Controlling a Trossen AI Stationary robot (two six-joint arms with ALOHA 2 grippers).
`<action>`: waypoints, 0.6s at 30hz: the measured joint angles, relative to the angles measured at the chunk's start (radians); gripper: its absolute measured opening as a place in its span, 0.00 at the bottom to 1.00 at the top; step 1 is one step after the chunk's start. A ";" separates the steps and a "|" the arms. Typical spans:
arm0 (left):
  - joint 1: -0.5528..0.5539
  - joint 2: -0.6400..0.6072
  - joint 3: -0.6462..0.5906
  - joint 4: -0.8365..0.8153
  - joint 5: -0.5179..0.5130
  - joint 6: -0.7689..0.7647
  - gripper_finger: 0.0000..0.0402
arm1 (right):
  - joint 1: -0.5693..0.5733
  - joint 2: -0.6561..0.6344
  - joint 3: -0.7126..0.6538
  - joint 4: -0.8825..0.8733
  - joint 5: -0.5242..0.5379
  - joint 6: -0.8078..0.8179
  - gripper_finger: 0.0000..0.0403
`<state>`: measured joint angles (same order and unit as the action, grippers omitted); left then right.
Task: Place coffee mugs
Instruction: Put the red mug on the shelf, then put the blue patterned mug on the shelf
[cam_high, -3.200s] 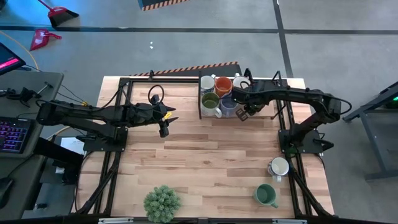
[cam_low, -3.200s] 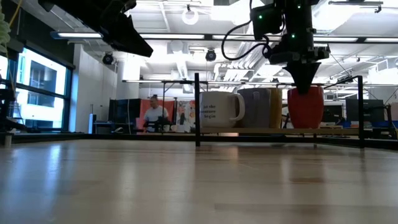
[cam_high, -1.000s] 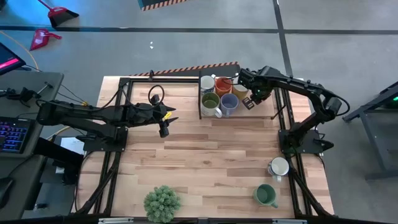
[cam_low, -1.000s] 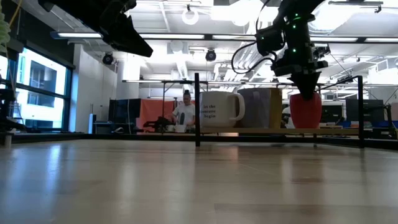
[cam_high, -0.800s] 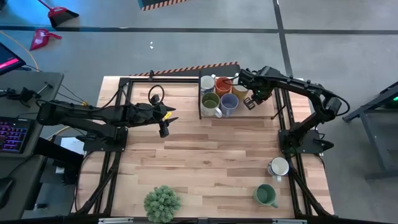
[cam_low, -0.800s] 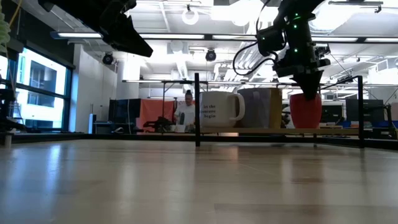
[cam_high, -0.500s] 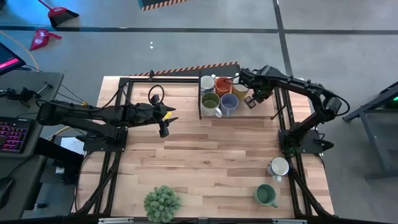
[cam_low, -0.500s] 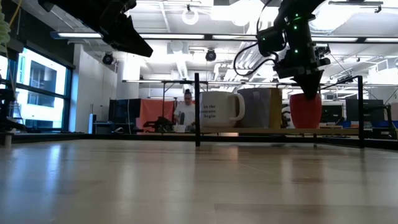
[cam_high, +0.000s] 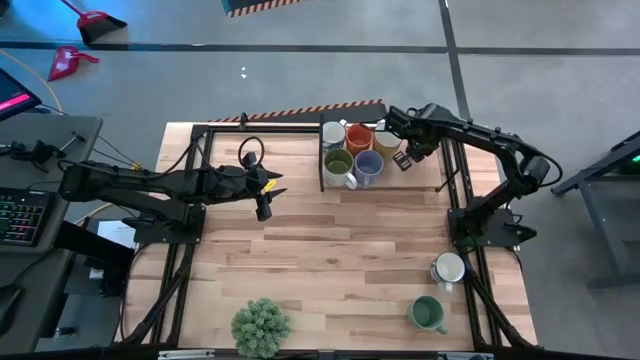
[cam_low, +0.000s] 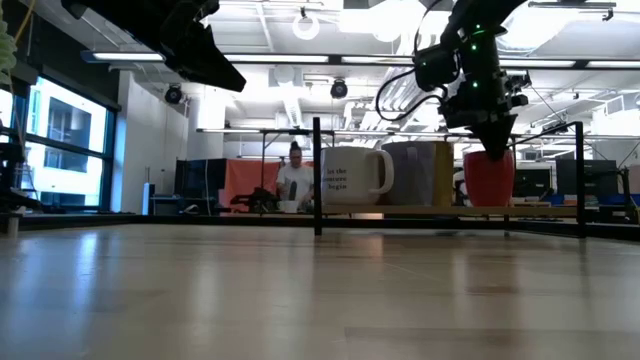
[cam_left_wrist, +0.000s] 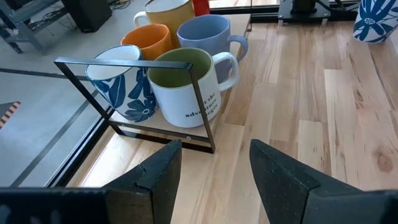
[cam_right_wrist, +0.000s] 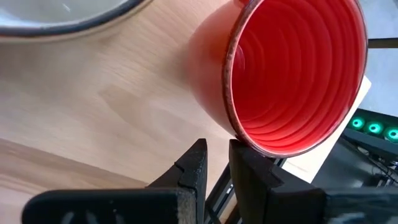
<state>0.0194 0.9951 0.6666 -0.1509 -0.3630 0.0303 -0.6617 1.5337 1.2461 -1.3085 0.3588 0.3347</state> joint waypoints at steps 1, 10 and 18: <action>0.000 0.000 0.000 0.000 0.000 0.000 0.45 | 0.000 0.000 0.000 0.003 0.001 0.000 0.14; 0.000 0.000 0.000 0.000 0.000 0.000 0.45 | -0.015 0.000 0.000 0.005 0.000 -0.001 0.14; 0.000 0.000 0.000 -0.001 0.000 0.000 0.45 | 0.032 -0.013 0.001 -0.013 -0.138 -0.090 0.14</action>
<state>0.0196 0.9951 0.6666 -0.1516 -0.3630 0.0303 -0.6293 1.5206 1.2472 -1.3215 0.2210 0.2451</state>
